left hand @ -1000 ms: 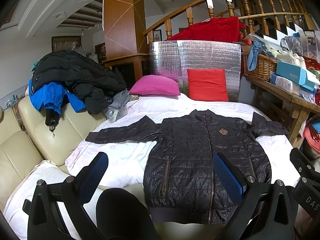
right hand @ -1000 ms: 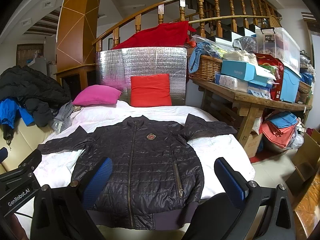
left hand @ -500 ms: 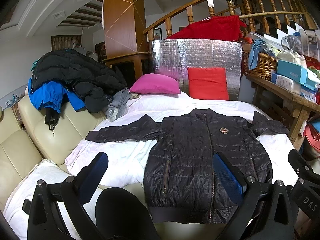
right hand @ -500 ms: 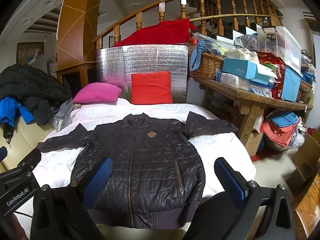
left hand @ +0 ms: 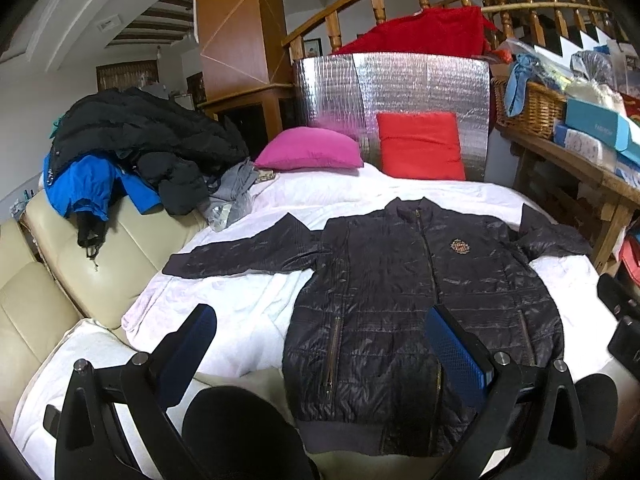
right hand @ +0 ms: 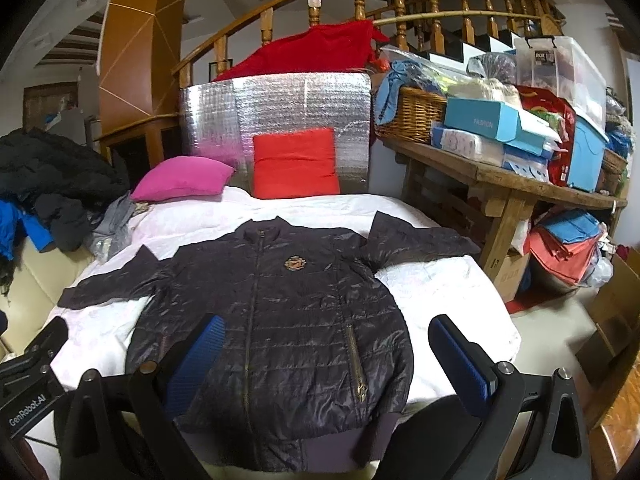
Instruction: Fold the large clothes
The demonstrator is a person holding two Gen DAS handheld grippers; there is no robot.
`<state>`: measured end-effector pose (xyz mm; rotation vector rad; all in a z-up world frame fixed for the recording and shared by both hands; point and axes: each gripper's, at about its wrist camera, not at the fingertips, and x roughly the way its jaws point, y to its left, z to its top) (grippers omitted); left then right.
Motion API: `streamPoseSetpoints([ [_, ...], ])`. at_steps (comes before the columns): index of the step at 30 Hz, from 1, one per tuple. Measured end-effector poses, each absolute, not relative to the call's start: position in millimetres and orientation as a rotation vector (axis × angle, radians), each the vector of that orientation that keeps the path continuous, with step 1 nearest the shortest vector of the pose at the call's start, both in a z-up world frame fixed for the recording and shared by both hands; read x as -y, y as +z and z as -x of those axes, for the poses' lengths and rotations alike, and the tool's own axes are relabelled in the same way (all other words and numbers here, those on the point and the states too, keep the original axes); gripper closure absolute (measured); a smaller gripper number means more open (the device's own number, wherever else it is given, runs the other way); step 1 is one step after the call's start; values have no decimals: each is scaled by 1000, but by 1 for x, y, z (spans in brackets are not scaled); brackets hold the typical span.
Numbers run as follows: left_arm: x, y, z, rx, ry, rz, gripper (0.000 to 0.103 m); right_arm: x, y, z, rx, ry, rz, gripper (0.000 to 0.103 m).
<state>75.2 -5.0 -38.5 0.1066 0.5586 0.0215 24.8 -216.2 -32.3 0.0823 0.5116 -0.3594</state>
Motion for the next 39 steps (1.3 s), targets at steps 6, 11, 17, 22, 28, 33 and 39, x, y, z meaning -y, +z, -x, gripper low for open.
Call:
streamPoseSetpoints([
  [6, 19, -64, -156, -688, -29, -96, 0, 276, -50, -73, -531, -332, -193, 0],
  [11, 37, -117, -269, -892, -59, -96, 0, 385, -78, -131, -548, -267, -415, 0],
  [17, 57, -174, -357, -991, -32, -64, 0, 541, -142, -203, -553, -260, -811, 0],
  [22, 79, -196, -369, -924, -71, -146, 0, 641, -187, -246, -472, -342, -1045, 0],
  [28, 86, -202, -377, -893, -96, -216, 0, 718, -236, -279, -397, -424, -1252, 2],
  [33, 84, -202, -388, -879, -66, -199, 0, 747, -250, -306, -409, -526, -1221, 35],
  [39, 74, -200, -399, -849, -19, -182, 0, 740, -239, -311, -377, -543, -1169, 84],
])
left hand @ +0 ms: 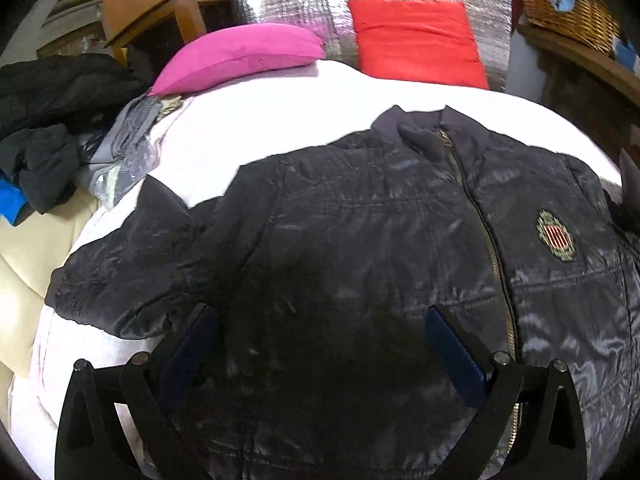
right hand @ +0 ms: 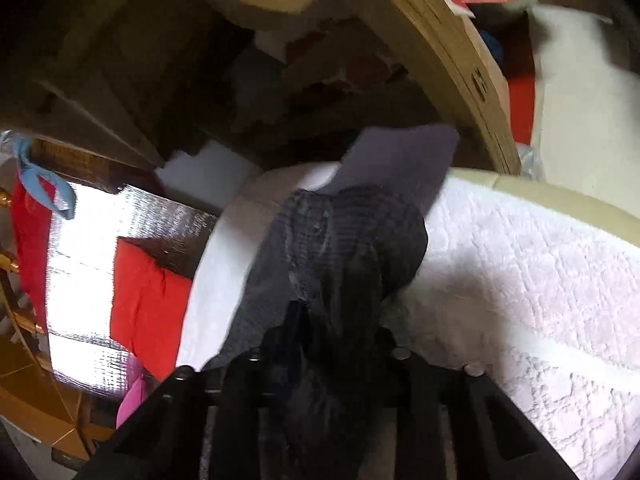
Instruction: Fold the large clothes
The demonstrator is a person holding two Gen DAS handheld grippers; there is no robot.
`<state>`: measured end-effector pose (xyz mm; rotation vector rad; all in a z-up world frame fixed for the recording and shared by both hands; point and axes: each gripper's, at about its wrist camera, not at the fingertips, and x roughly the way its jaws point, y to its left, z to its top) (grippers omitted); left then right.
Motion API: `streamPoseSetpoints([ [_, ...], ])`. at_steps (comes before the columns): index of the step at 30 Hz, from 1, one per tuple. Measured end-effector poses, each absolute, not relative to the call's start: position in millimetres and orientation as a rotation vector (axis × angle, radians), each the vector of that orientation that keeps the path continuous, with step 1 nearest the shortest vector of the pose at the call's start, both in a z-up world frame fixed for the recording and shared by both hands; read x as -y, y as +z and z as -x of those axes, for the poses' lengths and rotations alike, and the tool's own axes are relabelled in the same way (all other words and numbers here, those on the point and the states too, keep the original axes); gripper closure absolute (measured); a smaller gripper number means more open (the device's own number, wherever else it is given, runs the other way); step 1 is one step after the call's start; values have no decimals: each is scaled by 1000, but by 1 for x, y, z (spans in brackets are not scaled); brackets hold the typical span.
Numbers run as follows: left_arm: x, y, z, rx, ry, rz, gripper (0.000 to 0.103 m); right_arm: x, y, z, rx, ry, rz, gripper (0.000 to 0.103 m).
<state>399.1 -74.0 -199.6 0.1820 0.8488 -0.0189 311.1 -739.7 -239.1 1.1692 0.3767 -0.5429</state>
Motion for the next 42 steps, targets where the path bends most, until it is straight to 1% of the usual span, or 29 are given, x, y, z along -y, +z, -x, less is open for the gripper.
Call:
streamPoseSetpoints([
  [4, 66, -191, -400, -809, 18, -157, 0, 704, -205, -313, -317, -420, -1111, 85],
  [7, 57, -184, -399, -806, 37, -112, 0, 659, -170, -320, -304, -308, -1060, 85],
  [11, 46, -178, -396, -812, 38, -57, 0, 588, -136, -325, -322, -154, -1005, 85],
  [15, 37, -180, -394, -848, 32, -28, 0, 505, -119, -340, -379, 4, -950, 85],
  [19, 21, -179, -389, -857, 66, 1, 0, 427, -127, -355, -478, 149, -918, 85],
  [23, -4, -166, -381, -810, 109, 53, 0, 358, -157, -366, -638, 277, -889, 85],
  [25, -9, -160, -377, -771, 129, 49, 0, 333, -176, -364, -740, 334, -884, 82],
  [27, -9, -154, -370, -714, 162, 10, 0, 313, -195, -362, -865, 365, -885, 82],
  [29, -4, -149, -366, -668, 180, -29, 0, 308, -210, -357, -951, 385, -894, 82],
  [31, 2, -144, -360, -623, 191, -72, 0, 313, -207, -356, -971, 379, -866, 80],
  [33, 9, -140, -354, -577, 193, -109, 0, 321, -196, -343, -953, 388, -816, 78],
  [35, 17, -138, -351, -552, 181, -130, 0, 339, -181, -336, -900, 383, -802, 59],
  [36, 20, -137, -350, -550, 173, -133, 0, 348, -175, -330, -858, 372, -807, 25],
  [37, 23, -137, -351, -550, 169, -134, 0, 361, -170, -323, -800, 352, -818, 5],
  [39, 28, -138, -352, -551, 158, -135, 0, 379, -157, -318, -707, 303, -817, 5],
  [42, 35, -140, -352, -553, 145, -146, 0, 403, -159, -315, -667, 187, -816, 5],
])
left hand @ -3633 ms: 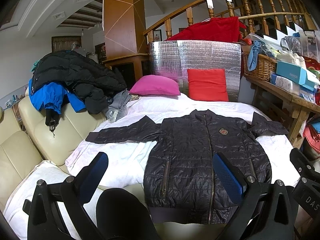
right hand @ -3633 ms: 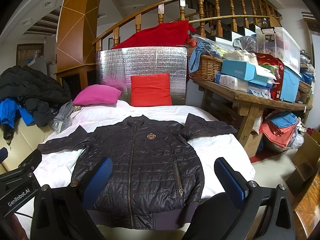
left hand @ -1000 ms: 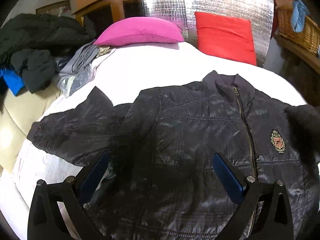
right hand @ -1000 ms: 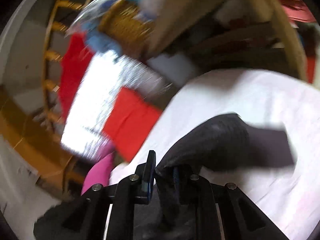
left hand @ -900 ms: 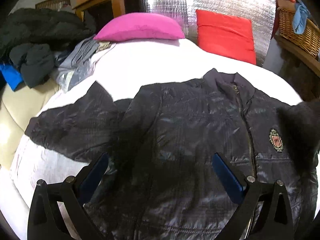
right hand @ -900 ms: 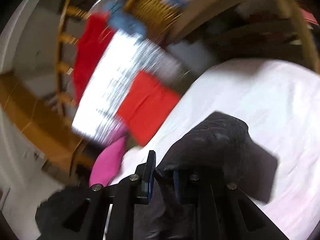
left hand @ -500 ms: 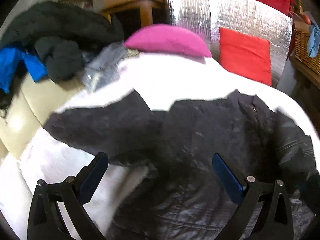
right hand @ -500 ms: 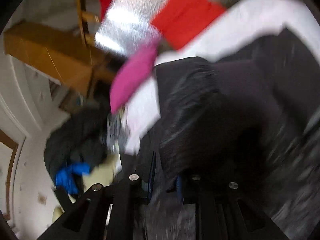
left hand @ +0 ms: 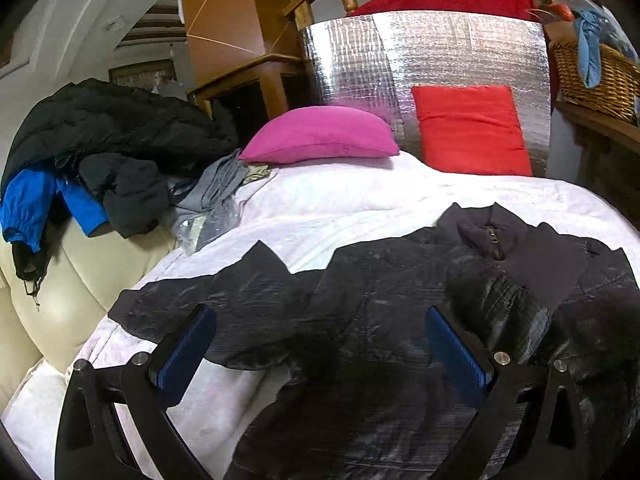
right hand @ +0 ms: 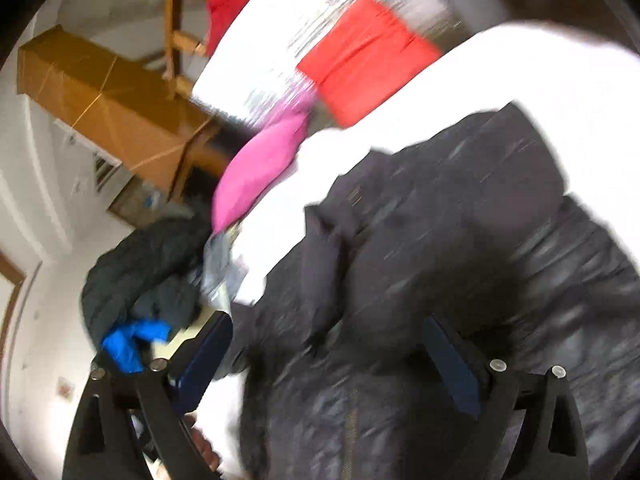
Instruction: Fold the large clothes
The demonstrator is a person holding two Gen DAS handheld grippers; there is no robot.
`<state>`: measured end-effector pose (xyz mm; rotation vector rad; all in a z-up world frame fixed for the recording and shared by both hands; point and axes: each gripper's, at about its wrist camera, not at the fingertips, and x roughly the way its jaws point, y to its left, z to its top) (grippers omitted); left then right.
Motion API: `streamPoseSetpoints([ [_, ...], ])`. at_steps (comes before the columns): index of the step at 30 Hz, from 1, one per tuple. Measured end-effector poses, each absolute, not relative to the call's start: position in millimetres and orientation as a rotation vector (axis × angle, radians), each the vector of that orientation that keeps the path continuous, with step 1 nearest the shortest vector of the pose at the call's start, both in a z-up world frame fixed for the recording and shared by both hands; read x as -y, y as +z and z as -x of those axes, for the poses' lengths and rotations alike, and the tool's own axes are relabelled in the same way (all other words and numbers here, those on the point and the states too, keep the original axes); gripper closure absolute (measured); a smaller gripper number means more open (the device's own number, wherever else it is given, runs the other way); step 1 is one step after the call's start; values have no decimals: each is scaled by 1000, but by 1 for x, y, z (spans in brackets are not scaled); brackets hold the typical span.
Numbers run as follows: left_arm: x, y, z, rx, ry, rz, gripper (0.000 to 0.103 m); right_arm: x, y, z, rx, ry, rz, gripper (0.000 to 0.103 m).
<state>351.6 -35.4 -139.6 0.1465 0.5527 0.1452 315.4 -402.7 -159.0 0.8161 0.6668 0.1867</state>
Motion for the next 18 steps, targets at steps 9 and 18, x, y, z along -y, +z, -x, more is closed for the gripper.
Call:
streamPoseSetpoints([
  [9, 53, -150, -361, -592, 93, -143, 0, 470, -174, -342, -691, -296, -622, 7],
  [18, 70, -155, -363, -597, 68, -165, 0, 468, -223, -377, -861, -292, -583, 47],
])
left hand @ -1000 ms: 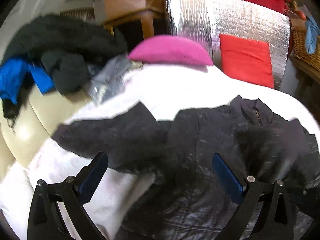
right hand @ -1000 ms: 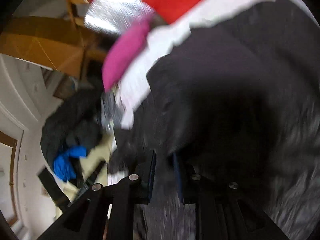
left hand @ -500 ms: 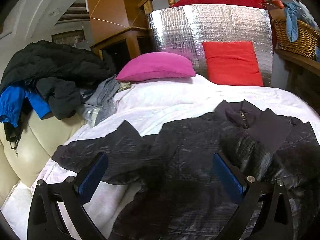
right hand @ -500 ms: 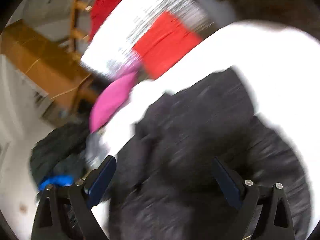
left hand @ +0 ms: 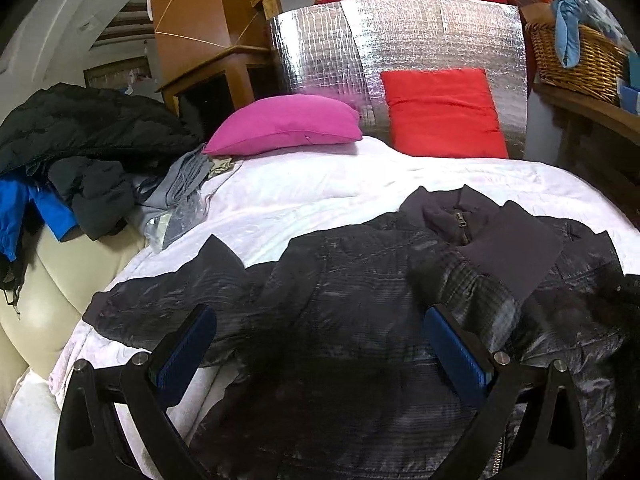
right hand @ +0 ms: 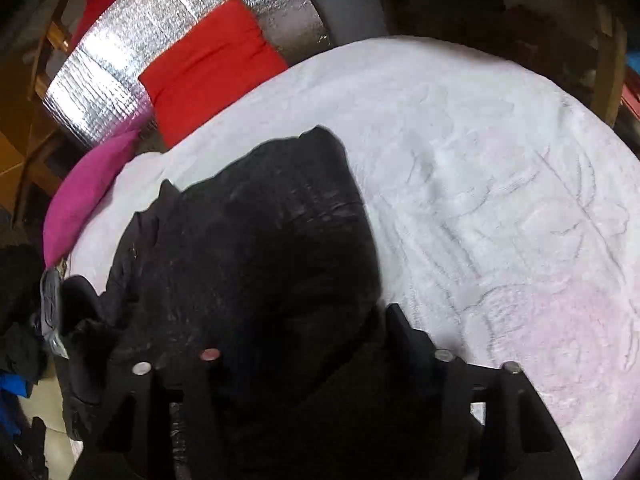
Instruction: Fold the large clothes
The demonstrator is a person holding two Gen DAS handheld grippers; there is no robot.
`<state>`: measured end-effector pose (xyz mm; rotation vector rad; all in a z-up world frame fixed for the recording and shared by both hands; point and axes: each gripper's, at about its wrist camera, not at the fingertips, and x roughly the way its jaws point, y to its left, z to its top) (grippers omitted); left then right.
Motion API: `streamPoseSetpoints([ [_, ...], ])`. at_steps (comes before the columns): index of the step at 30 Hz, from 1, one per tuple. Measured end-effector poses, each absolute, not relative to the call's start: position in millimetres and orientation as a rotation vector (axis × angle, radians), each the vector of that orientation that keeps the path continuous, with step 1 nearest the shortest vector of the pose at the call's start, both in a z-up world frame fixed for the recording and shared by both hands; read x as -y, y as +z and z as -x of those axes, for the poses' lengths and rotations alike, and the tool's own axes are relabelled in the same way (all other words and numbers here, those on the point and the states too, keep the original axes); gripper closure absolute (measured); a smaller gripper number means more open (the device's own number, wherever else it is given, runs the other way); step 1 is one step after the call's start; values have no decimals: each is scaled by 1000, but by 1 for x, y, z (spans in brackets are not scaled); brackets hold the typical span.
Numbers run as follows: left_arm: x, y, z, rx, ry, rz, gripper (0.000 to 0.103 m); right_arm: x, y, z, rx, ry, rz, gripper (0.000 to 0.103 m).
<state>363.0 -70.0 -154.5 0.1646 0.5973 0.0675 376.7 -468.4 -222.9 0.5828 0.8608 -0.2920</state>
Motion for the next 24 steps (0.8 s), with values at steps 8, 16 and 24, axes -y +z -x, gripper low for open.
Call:
streamPoseSetpoints([
  [8, 74, -155, -362, -596, 57, -160, 0, 471, -221, -376, -867, -302, -565, 65],
  [16, 75, -155, -361, -598, 48, -155, 0, 466, -195, -366, -815, -339, -578, 39],
  [24, 76, -157, -365, -641, -18, -122, 0, 410, -152, -350, -661, -40, -508, 39],
])
